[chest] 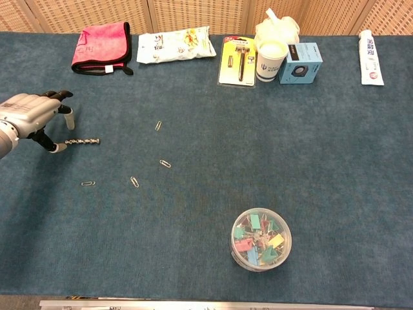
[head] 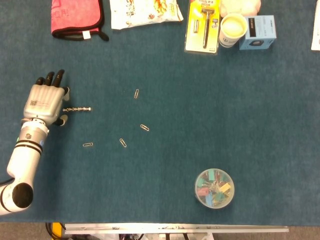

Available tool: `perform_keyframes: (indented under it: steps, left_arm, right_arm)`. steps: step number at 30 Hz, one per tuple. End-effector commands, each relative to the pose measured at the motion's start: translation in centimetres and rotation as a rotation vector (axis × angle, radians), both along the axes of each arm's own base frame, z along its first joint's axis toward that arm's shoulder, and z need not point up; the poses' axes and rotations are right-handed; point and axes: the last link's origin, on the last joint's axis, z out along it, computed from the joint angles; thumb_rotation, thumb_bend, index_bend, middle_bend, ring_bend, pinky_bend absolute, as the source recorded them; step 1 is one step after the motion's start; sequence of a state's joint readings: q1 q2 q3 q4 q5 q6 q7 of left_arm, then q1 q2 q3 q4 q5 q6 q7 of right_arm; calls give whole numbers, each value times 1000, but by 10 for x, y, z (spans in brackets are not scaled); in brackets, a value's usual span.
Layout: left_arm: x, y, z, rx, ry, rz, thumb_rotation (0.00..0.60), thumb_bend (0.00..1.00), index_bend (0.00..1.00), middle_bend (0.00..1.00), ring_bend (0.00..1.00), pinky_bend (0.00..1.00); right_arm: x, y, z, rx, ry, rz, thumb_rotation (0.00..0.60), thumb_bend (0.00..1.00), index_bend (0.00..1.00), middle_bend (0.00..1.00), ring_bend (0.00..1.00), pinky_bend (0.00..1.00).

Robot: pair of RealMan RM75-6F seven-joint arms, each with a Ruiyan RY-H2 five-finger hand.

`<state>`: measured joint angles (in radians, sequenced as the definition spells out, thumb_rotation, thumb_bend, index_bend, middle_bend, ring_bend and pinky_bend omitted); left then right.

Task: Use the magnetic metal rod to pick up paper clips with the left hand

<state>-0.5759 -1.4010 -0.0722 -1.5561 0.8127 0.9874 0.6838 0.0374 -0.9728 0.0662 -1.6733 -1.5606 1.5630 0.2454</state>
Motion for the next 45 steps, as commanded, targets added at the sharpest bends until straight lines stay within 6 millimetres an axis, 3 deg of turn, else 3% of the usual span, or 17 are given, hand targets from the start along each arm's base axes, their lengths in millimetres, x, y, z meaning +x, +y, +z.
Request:
perform_keyframes:
  steps: [1,17,45]
  left_arm:
    - [1,1,-2,-2,-9,6,600,246,398,0,0,131]
    - [1,7,-13,3,-26,11,600,246,442,0,0,131]
    - [-13,12,-14,6,-3,62,600,247,529,0,0,132]
  right_arm:
    - [0,0,0,-1,0,-1,600,118,198,195,175,310]
    - [-1,1,2,-8,-4,-3,600,118,198,195,175,310]
    - [-1,1,3,-11,-3,-6,600,118,198,195,175,310]
